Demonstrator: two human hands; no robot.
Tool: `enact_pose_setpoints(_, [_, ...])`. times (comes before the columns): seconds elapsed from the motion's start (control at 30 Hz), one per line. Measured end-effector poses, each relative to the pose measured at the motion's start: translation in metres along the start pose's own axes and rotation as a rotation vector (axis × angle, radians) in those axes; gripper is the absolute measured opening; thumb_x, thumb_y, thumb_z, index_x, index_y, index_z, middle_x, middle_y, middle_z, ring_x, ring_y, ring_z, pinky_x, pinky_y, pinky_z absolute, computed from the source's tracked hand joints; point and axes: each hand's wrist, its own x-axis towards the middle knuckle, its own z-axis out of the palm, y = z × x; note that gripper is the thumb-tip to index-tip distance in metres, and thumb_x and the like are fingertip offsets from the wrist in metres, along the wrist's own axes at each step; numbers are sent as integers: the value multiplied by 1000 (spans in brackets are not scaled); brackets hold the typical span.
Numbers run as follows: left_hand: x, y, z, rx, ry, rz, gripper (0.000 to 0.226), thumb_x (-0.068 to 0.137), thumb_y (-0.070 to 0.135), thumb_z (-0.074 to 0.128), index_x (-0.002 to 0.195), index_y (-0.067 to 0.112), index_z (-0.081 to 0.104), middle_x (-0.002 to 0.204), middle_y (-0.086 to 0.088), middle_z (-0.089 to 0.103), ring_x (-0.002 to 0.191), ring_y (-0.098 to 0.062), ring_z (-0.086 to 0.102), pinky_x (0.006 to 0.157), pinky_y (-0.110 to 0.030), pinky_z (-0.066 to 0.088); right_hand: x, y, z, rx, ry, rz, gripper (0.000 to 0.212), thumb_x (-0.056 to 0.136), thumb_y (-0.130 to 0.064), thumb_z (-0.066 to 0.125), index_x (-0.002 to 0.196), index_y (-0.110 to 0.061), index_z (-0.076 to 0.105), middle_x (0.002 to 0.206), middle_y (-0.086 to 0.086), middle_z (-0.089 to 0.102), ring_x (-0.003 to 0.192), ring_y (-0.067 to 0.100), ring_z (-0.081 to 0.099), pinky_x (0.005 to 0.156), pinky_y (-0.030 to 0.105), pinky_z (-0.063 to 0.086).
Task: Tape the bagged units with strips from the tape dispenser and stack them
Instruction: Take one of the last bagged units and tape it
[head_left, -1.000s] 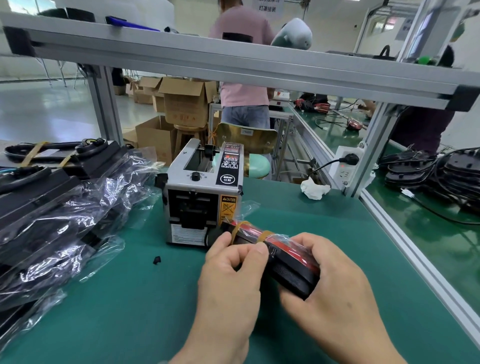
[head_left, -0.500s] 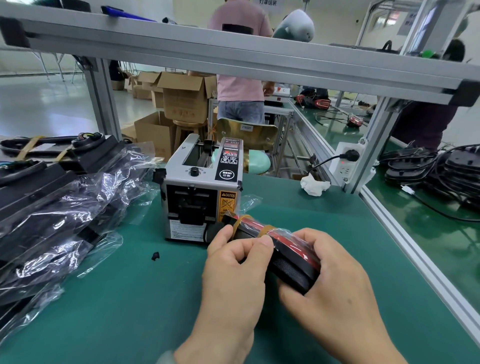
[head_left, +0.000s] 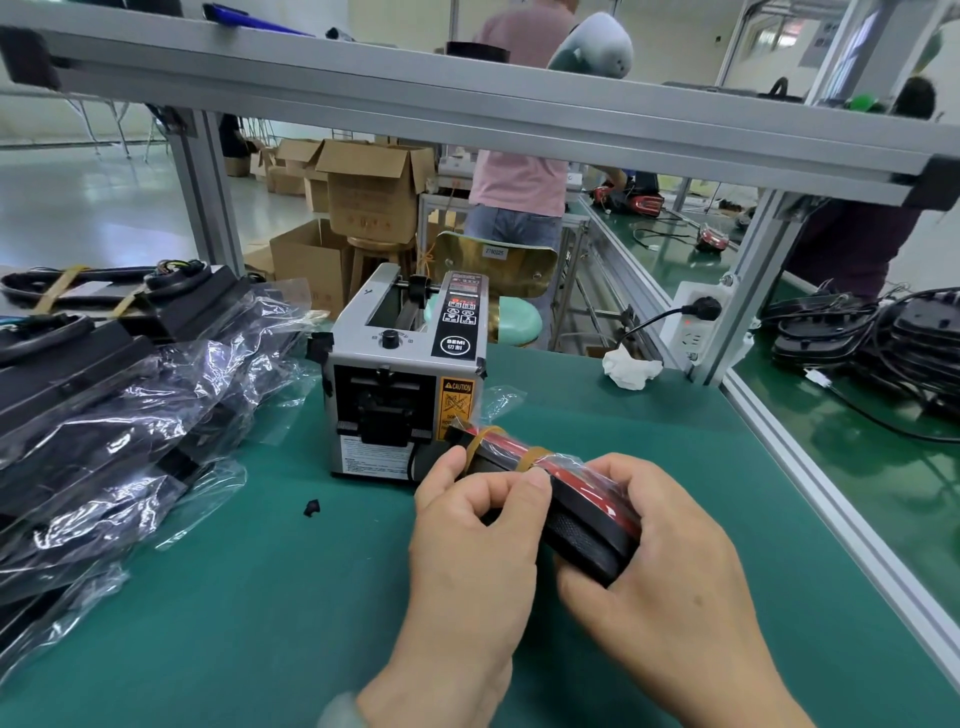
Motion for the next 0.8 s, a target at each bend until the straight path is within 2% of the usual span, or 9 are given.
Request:
enact_pose_setpoints(0.13, [1,-2,1,18,15,22,22,84,24,68,69,10,75,133,11,49,120,31,21,79,5,28,-1,0,0,-3,3,-3,44,56,-27,70,94,-40,51,85,-20,60,78,4,55,65,12,43])
enact_pose_setpoints(0.3, [1,-6,3,9,30,37,19,81,23,71,67,11,74,133,12,48,119,30,24,85,-4,30,-1,1,1,-21,-7,9,48,56,-27,73,94,-43,48,85,-21,60,78,3,53,65,9,40])
enact_pose_setpoints(0.47, [3,-10,4,33,41,40,15,77,24,74,67,13,74,129,16,44,112,35,23,78,8,25,0,2,1,-14,-16,18,47,57,-29,71,95,-43,48,86,-22,59,79,2,54,65,13,42])
enact_pose_setpoints(0.53, [5,-11,3,44,50,47,13,76,24,76,68,14,74,127,18,44,113,32,26,76,11,23,-1,2,1,-7,-21,25,46,57,-29,71,95,-42,48,86,-22,59,79,2,54,65,16,44])
enact_pose_setpoints(0.6, [6,-11,2,22,72,45,13,72,25,79,76,15,72,127,17,46,115,23,35,84,5,28,-1,3,1,-6,-24,25,46,57,-29,70,95,-42,49,86,-22,59,80,2,54,66,16,44])
enact_pose_setpoints(0.67, [8,-12,1,-43,64,-10,34,65,27,84,92,18,66,126,8,54,110,3,52,90,-11,41,-1,3,1,-2,-24,26,46,56,-29,69,95,-43,48,86,-22,59,80,1,53,65,13,42])
enact_pose_setpoints(0.73, [12,-9,-1,-182,48,-76,48,61,29,83,102,16,63,113,-3,64,92,-8,62,77,-19,49,0,2,1,-3,-22,18,47,56,-29,67,95,-44,47,85,-23,59,80,1,53,65,11,41])
enact_pose_setpoints(0.77, [14,-7,-1,-220,45,-95,55,59,31,83,107,14,63,107,-5,67,87,-8,63,75,-19,50,0,1,2,-4,-20,12,47,56,-29,67,95,-45,47,85,-23,59,80,1,53,65,10,41])
enact_pose_setpoints(0.8, [16,-5,-2,-222,43,-103,64,56,36,83,112,14,61,108,-6,68,90,-9,64,79,-23,52,0,0,2,-4,-18,7,47,56,-29,66,95,-46,46,85,-23,59,80,1,53,65,10,41])
